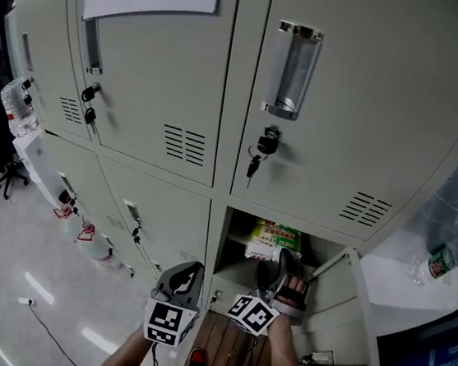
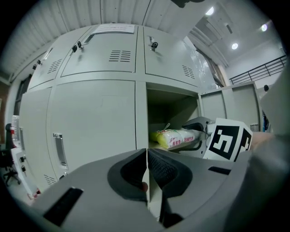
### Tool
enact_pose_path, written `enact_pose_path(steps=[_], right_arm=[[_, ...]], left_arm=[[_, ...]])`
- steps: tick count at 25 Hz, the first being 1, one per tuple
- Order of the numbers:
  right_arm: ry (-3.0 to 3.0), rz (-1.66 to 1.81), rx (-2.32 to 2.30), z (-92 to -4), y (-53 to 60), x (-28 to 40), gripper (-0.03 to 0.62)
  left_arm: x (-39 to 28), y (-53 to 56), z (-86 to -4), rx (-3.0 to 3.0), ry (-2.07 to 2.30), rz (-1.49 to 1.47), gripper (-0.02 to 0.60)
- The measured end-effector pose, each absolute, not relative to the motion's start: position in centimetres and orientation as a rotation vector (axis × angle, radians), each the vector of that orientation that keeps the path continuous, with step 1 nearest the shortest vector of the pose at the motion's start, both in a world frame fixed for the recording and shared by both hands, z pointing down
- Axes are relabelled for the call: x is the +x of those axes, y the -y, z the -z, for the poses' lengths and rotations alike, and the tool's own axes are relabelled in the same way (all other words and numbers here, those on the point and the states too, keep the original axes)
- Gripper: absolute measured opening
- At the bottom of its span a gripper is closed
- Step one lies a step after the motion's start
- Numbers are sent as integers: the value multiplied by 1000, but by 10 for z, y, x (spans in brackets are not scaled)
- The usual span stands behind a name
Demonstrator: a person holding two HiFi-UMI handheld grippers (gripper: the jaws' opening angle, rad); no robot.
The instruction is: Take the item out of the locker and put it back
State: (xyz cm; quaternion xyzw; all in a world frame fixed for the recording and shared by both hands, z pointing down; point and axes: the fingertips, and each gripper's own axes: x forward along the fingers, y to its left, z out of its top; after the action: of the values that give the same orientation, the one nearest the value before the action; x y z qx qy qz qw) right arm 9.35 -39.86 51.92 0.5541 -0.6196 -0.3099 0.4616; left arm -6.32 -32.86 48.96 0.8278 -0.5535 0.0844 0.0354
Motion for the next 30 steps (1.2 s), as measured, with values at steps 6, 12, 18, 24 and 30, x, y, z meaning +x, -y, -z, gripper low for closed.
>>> enact_pose_path(steps=[6, 12, 18, 24, 30], right_arm=[[1489, 788, 1362, -522, 422, 93, 347], [1467, 791, 1332, -526, 431, 92, 345], [1466, 771, 1321, -524, 429, 93, 284], [1525, 757, 1358, -517, 426, 96, 228], [1726, 630, 1512, -494, 420, 100, 204]], left_arm=[[-68, 339, -497, 2518, 1712, -276, 29], [-70, 345, -498, 2508, 1715, -278, 29], [-73, 343, -503, 2484, 1723, -287, 29], [-79, 338, -499, 2472, 1751, -268, 29], [-81, 332, -497, 2462, 1758, -282, 29]])
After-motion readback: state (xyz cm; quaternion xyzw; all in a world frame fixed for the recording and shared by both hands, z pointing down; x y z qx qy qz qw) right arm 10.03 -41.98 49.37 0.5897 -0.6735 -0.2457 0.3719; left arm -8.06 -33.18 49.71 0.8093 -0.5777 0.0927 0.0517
